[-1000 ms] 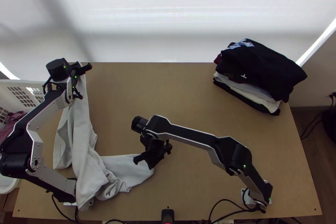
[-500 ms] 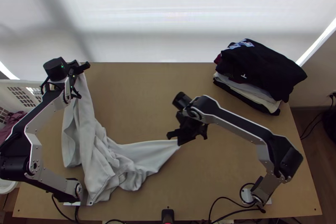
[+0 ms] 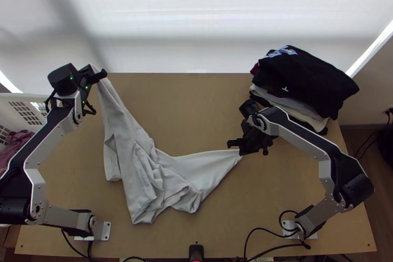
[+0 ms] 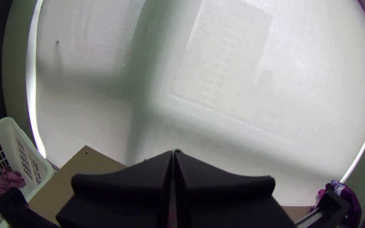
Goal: Fold the t-shirt
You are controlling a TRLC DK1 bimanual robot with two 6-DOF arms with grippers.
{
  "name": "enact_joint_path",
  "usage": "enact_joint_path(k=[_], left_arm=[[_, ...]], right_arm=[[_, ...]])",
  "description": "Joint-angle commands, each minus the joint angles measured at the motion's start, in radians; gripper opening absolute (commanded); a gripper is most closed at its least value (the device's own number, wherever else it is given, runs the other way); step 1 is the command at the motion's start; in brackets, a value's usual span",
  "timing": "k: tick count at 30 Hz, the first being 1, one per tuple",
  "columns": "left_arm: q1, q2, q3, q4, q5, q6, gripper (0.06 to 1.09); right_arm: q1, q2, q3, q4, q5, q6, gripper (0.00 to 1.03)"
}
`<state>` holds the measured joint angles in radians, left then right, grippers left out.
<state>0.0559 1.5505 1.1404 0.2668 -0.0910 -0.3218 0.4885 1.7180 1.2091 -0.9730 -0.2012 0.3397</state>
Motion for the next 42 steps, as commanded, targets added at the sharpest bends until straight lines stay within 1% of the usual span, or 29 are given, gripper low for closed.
enact_joint_path(k=[1,2,3,5,9,11,14,17,20,23,26,31,33,34,37,42], left_arm=[[-0.005,-0.033,-0.021,-0.001,-0.001,-0.016,0.09],[-0.005,-0.035,-0.021,-0.001,-0.001,-0.016,0.09],[-0.005,-0.035,-0.021,-0.003,-0.001,-0.016,0.09],[-0.005,-0.035,-0.022,-0.006,-0.001,-0.016,0.09],[-0.005,-0.035,-0.03,-0.006,-0.001,-0.016,0.09],[-0.005,-0.035,-0.031,-0.006,-0.003,-0.017,0.09],[-0.005,-0.035,-0.033,-0.006,-0.003,-0.019,0.09],[-0.005,-0.036,-0.034,-0.006,-0.006,-0.02,0.09],[-0.005,-0.038,-0.034,-0.006,-0.009,-0.02,0.09],[-0.004,-0.038,-0.033,-0.006,-0.009,-0.02,0.09],[-0.001,-0.036,-0.031,-0.006,-0.009,-0.023,0.09],[0.005,-0.038,-0.036,-0.006,-0.01,-0.026,0.09],[0.009,-0.038,-0.041,-0.006,-0.01,-0.03,0.09],[0.01,-0.038,-0.041,-0.006,-0.01,-0.031,0.09],[0.012,-0.035,-0.047,-0.006,-0.01,-0.033,0.09],[0.015,-0.035,-0.053,-0.005,-0.01,-0.039,0.09]], right_arm=[[-0.011,-0.038,-0.016,0.007,0.052,-0.039,0.3],[0.002,-0.058,-0.008,0.007,0.052,-0.048,0.69],[0.028,-0.074,0.004,0.005,0.052,-0.048,0.94],[0.096,-0.098,0.052,-0.012,0.052,-0.041,0.95],[0.3,-0.123,0.158,-0.089,0.054,-0.051,0.95],[0.38,-0.126,0.178,-0.093,0.056,-0.11,0.95],[0.461,-0.113,0.182,-0.082,0.128,-0.231,0.95],[0.498,-0.078,0.176,-0.041,0.178,-0.338,0.95],[0.542,-0.063,0.158,0.046,0.227,-0.455,0.95],[0.591,-0.046,0.159,0.12,0.253,-0.528,0.95],[0.633,-0.034,0.164,0.183,0.256,-0.577,0.95],[0.706,-0.028,0.148,0.234,0.273,-0.648,0.95],[0.733,-0.028,0.125,0.255,0.275,-0.697,0.95],[0.743,-0.028,0.116,0.269,0.276,-0.722,0.95],[0.762,-0.028,0.098,0.281,0.275,-0.758,0.95],[0.8,-0.031,0.037,0.392,0.269,-0.837,0.95]])
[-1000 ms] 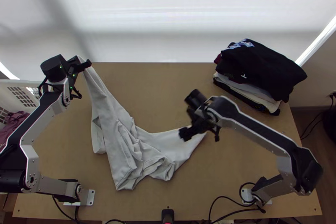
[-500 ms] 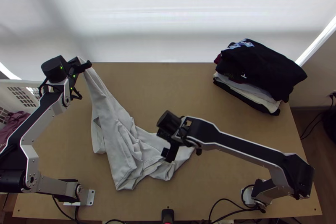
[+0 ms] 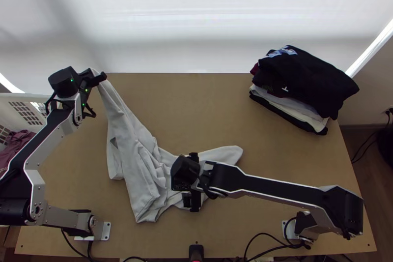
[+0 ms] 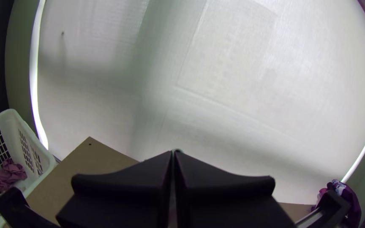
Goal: Fold the t-shirt
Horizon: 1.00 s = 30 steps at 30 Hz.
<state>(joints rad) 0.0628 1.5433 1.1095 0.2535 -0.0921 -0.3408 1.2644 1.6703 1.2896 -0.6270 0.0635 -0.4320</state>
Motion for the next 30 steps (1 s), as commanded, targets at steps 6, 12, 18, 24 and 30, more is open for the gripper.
enact_joint_path(k=[6,12,18,24,30], left_arm=[[0.008,-0.025,-0.02,0.012,-0.009,-0.021,0.1],[0.008,-0.02,-0.02,0.015,-0.009,-0.023,0.09],[0.012,-0.02,-0.019,0.015,-0.009,-0.023,0.09],[0.014,-0.02,-0.025,0.015,-0.009,-0.027,0.1],[0.014,-0.017,-0.028,0.018,-0.009,-0.032,0.09]], right_arm=[[0.089,0.046,-0.069,0.173,0.004,-0.132,0.94],[0.113,0.089,-0.076,0.263,0.006,-0.171,0.94],[0.121,0.117,-0.072,0.351,0.006,-0.169,0.91],[0.119,0.146,-0.046,0.382,0.01,-0.166,0.8],[0.122,0.166,-0.027,0.411,0.009,-0.163,0.69]])
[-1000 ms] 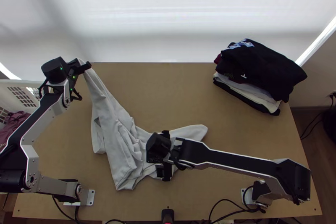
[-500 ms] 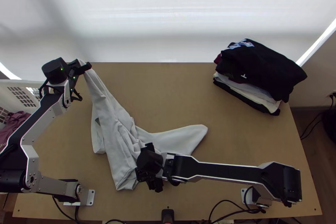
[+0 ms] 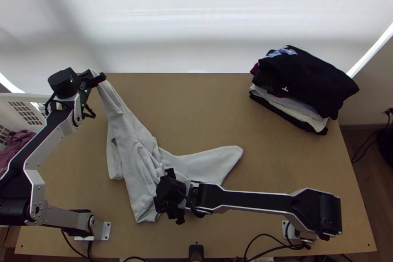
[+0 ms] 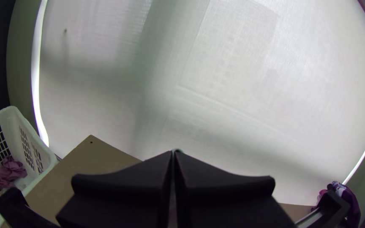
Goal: Fold the t-shirt
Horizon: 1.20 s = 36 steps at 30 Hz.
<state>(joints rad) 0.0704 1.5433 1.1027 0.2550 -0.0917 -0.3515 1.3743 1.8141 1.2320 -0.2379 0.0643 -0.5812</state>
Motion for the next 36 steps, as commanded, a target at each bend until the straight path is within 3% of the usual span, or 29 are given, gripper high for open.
enact_joint_path(k=[1,13,16,20,23,29,36], left_arm=[[0.006,-0.015,-0.021,0.018,-0.009,-0.023,0.09],[0.011,-0.011,-0.014,0.02,-0.009,-0.029,0.09],[0.017,-0.011,-0.012,0.02,-0.009,-0.03,0.09],[0.025,-0.011,-0.012,0.02,-0.009,-0.03,0.09],[0.026,-0.011,-0.012,0.02,-0.009,-0.032,0.09],[0.045,-0.02,0.008,0.016,-0.008,-0.038,0.09],[0.091,-0.043,0.086,-0.026,-0.009,-0.038,0.09]], right_arm=[[0.012,0.027,0.037,0.022,0.009,-0.012,0.69],[0.016,0.086,0.109,0.023,0.012,-0.006,0.69],[0.014,0.094,0.107,0.02,0.012,-0.005,0.47],[0.012,0.102,0.107,0.022,0.012,-0.003,0.45],[0.012,0.105,0.118,0.032,0.012,0.014,0.02],[-0.02,0.082,0.182,0.011,0.042,0.136,0.03],[-0.196,-0.024,0.261,-0.124,0.055,0.35,0.03]])
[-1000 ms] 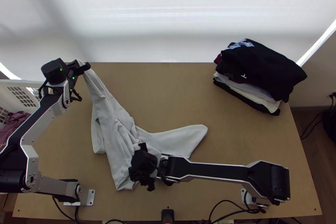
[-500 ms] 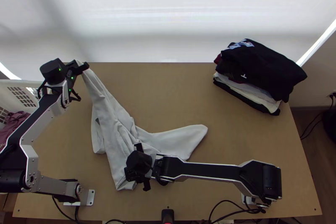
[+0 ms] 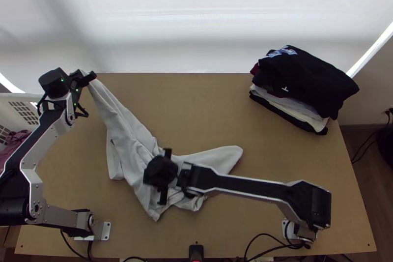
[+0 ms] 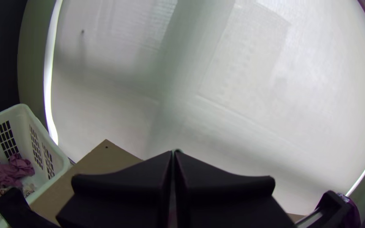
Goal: Fold the t-shirt
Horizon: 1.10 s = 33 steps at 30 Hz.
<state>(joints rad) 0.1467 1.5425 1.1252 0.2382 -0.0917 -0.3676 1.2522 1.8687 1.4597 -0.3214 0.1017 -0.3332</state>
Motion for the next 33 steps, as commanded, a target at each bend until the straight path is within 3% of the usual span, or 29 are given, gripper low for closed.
enact_joint_path(k=[1,9,15,20,26,29,33], left_arm=[[0.017,-0.051,0.082,-0.023,-0.009,-0.024,0.1],[0.028,-0.122,0.326,-0.272,-0.025,-0.031,0.09],[-0.022,-0.159,0.59,-0.583,-0.009,-0.08,0.09],[-0.096,-0.16,0.797,-0.708,-0.008,-0.105,0.09],[-0.114,-0.085,1.033,-0.763,-0.009,-0.12,0.09],[-0.111,-0.081,1.068,-0.711,-0.025,-0.126,0.09],[-0.099,-0.091,1.084,-0.632,-0.059,-0.111,0.09]], right_arm=[[-0.099,-0.097,0.033,-0.05,0.018,0.118,0.03],[-0.3,-0.221,0.08,-0.157,0.039,0.258,0.03],[-0.422,-0.238,0.246,-0.245,0.043,0.375,0.03],[-0.473,-0.241,0.436,-0.268,0.047,0.387,0.03],[-0.563,-0.141,0.798,-0.346,0.069,0.387,0.03],[-0.617,-0.135,0.846,-0.295,0.069,0.379,0.03],[-0.685,-0.154,0.847,-0.169,0.069,0.303,0.03]])
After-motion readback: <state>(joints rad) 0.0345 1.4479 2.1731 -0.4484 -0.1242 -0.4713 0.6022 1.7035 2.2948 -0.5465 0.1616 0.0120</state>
